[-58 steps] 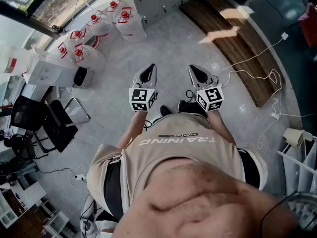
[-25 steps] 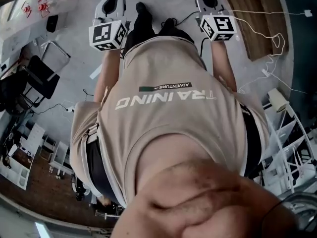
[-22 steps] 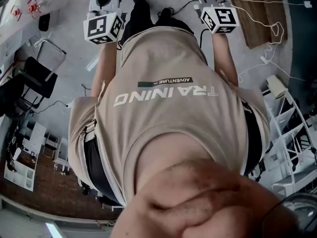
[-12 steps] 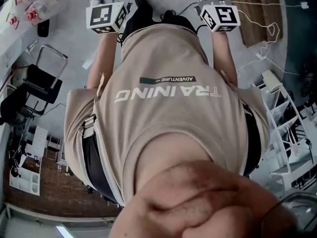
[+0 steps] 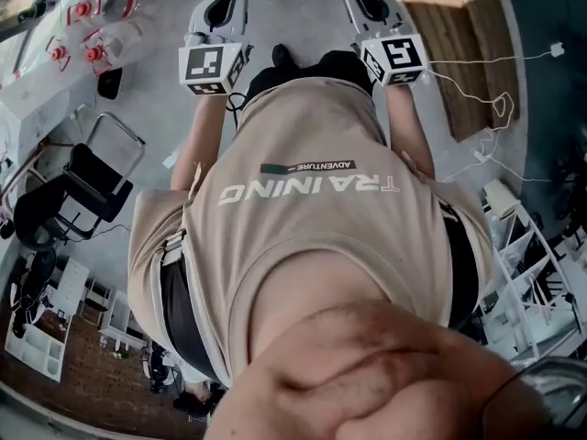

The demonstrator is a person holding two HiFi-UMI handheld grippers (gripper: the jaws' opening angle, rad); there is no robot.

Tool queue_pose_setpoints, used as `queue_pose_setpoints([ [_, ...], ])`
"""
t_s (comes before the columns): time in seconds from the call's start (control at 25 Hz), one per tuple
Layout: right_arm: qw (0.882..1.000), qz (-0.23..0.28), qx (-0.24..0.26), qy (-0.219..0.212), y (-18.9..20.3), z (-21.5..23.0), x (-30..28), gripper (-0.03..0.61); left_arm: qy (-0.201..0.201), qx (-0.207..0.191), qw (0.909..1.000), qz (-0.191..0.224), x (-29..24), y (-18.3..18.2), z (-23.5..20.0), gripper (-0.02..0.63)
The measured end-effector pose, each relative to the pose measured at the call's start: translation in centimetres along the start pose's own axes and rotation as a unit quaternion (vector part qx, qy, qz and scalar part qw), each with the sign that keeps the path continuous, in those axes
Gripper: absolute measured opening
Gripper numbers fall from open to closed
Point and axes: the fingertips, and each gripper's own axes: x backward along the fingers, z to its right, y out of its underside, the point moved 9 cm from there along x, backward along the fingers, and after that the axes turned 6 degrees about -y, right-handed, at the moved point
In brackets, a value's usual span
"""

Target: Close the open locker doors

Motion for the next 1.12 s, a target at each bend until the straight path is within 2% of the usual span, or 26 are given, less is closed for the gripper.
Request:
queue_pose_setpoints([
  [0.24, 1.000, 0.021, -0.005, -0.001, -1.6, 1.6, -3.9, 0.015, -0.009, -0.013, 0.9994, 0.030, -2.4, -2.7, -1.9, 0.000],
  [0.52, 1.000, 0.016, -0.026, 0.003, -0.7, 3.6, -3.1, 0.015, -0.010, -0.012, 0.9999, 0.005, -4.3, -2.5, -1.8, 0.000],
  [0.72, 0.998, 0.015, -0.054, 0.016, 0.8, 7.3, -0.7, 0.015, -0.005, -0.019, 0.9998, -0.002, -7.2, -3.1, 1.2, 0.000],
  [0.88, 0.998, 0.017, -0.063, -0.017, 1.6, 11.1, -0.6, 0.015, -0.036, -0.024, 0.9991, 0.000, -10.0, -3.9, 3.1, 0.000],
  [1.12, 0.996, 0.025, -0.029, -0.080, -0.6, 17.9, -1.0, 0.015, -0.099, -0.009, 0.9949, 0.017, -14.2, -6.4, 6.8, 0.000],
])
